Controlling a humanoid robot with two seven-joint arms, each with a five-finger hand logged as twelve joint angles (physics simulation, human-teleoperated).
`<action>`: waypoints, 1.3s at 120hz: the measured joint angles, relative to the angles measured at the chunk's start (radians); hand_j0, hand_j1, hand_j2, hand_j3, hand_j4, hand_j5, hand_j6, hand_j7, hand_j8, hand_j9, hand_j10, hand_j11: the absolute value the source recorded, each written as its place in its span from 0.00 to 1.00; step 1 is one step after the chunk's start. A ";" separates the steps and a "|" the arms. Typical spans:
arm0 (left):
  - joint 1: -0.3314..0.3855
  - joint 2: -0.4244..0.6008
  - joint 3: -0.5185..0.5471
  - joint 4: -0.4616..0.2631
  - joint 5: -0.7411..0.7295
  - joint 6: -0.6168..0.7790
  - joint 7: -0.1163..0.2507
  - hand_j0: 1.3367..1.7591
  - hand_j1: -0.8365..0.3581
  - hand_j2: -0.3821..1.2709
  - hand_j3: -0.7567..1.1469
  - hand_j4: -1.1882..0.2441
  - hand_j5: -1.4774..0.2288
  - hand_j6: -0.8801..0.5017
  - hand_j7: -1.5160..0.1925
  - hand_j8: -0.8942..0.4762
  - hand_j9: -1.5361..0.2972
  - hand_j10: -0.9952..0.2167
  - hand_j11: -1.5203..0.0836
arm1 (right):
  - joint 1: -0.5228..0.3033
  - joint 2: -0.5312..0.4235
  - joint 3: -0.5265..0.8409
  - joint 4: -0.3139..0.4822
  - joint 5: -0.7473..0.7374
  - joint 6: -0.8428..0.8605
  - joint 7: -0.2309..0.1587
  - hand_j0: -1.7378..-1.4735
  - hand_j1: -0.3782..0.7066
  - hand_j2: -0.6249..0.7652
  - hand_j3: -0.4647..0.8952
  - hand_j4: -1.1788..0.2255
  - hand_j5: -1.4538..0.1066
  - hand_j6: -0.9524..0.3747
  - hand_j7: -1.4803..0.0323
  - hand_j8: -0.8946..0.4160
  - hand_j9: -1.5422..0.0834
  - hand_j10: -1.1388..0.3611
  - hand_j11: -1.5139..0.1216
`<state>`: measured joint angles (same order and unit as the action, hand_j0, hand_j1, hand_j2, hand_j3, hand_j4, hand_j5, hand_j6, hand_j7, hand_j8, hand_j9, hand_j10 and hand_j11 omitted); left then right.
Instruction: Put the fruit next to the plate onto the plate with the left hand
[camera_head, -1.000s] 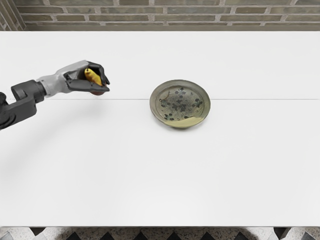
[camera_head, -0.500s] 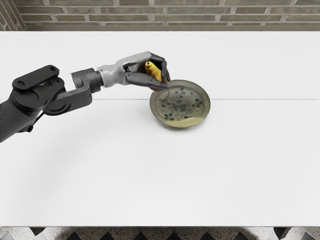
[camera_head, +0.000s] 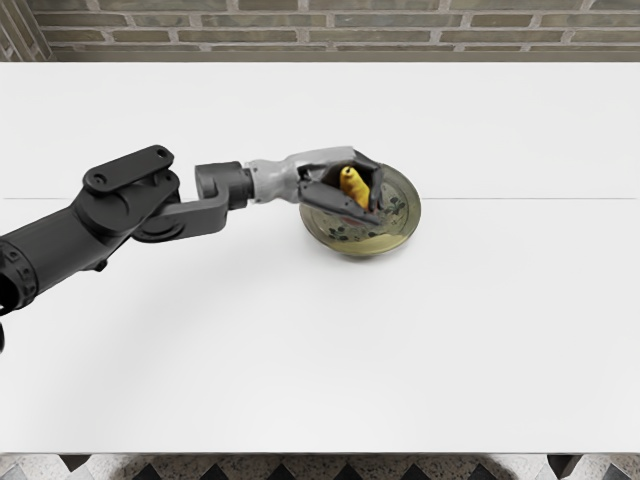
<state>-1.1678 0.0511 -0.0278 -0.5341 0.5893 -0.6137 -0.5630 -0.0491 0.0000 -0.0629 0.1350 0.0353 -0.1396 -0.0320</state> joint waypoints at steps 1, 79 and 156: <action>0.000 -0.004 0.000 0.000 0.000 0.000 0.001 0.72 0.31 0.36 0.40 0.24 0.17 0.10 0.19 0.37 0.20 0.54 0.19 | 0.000 0.000 0.000 0.000 0.000 0.000 0.000 0.30 0.06 0.45 0.34 0.82 0.91 0.70 0.95 0.66 0.93 0.74 0.90; 0.011 -0.031 -0.013 -0.008 -0.047 0.181 0.062 0.75 0.65 0.30 0.40 0.59 0.60 0.39 0.62 0.46 0.59 0.61 0.66 | 0.000 0.000 0.000 0.000 0.000 0.000 0.000 0.30 0.06 0.45 0.34 0.82 0.91 0.70 0.95 0.66 0.93 0.74 0.90; 0.049 0.088 -0.089 -0.115 -0.170 0.069 0.070 0.76 0.98 0.24 0.40 0.82 0.85 0.63 0.88 0.64 0.83 0.81 0.94 | 0.000 0.000 0.000 0.000 0.000 0.000 0.000 0.30 0.06 0.45 0.34 0.82 0.91 0.70 0.95 0.66 0.93 0.74 0.90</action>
<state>-1.1184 0.1392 -0.1168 -0.6492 0.4196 -0.5448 -0.4928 -0.0491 0.0000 -0.0629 0.1350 0.0353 -0.1396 -0.0321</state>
